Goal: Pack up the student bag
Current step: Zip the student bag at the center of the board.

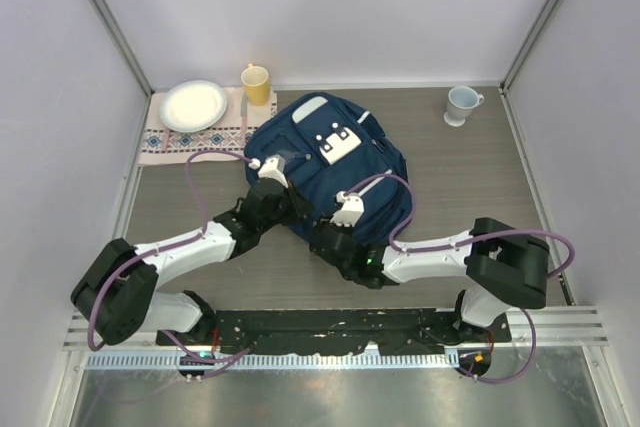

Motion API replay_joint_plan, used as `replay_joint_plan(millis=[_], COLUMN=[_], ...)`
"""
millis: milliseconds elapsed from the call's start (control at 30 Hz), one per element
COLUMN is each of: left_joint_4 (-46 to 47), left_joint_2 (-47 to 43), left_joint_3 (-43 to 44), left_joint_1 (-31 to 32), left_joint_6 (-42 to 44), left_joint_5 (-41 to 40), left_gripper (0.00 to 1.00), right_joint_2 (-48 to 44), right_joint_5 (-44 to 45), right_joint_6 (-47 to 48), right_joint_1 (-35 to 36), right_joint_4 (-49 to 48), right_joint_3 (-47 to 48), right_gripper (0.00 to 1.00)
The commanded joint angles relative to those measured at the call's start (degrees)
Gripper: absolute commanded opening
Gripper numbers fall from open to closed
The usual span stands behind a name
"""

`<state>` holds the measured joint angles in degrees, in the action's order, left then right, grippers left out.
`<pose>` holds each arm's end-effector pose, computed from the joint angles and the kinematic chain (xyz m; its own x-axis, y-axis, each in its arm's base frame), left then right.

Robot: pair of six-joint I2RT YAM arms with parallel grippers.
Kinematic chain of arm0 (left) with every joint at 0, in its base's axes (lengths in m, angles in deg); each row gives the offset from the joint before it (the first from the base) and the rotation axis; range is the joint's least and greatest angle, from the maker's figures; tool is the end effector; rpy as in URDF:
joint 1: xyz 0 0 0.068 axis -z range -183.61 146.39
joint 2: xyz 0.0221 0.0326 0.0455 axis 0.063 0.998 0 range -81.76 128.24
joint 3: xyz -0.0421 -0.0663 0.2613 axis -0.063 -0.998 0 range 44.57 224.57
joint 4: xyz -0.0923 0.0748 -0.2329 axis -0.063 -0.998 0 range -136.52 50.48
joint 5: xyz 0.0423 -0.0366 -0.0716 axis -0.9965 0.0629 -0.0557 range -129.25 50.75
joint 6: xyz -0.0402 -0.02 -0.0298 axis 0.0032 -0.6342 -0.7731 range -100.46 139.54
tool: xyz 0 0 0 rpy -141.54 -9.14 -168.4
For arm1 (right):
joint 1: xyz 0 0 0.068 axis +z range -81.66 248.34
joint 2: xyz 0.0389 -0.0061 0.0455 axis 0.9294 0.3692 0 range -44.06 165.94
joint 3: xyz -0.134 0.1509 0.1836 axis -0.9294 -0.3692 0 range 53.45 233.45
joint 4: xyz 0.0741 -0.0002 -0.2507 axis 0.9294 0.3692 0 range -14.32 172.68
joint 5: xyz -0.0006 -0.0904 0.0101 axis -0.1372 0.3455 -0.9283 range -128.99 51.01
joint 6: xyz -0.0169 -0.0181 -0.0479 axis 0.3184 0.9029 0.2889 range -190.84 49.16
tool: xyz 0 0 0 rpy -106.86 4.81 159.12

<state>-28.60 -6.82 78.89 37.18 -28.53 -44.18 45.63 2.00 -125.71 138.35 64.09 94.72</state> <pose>0.2076 -0.1749 0.2003 -0.6929 -0.3812 -0.6121 0.1182 0.7773 -0.6179 0.1269 0.2804 0.1737 -0.5512 0.2906 -0.7821 -0.1375 0.8930 0.4286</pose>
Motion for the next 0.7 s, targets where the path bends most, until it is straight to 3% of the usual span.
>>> replay_joint_plan(millis=[0, 433, 667], left_joint_4=[1.91, 1.91, 2.0], left_joint_2=[-1.55, -1.99, -1.9], left_joint_3=[-0.23, -0.49, -0.31], left_joint_1=[0.07, -0.1, -0.19], left_joint_6=[-0.09, -0.09, -0.09], left_joint_5=[0.88, 1.15, 1.59], left_gripper=[0.06, 0.06, 0.06], right_joint_2=[2.15, 6.8, 9.45], right_joint_5=[-1.79, -2.85, 1.45], right_joint_6=[-1.55, -1.2, -2.87], right_joint_1=[-0.76, -5.24, -5.33], right_joint_4=[-4.3, -7.3, -6.52], right_joint_3=[1.0, 3.01, 4.6], right_gripper=[0.36, 0.34, 0.28])
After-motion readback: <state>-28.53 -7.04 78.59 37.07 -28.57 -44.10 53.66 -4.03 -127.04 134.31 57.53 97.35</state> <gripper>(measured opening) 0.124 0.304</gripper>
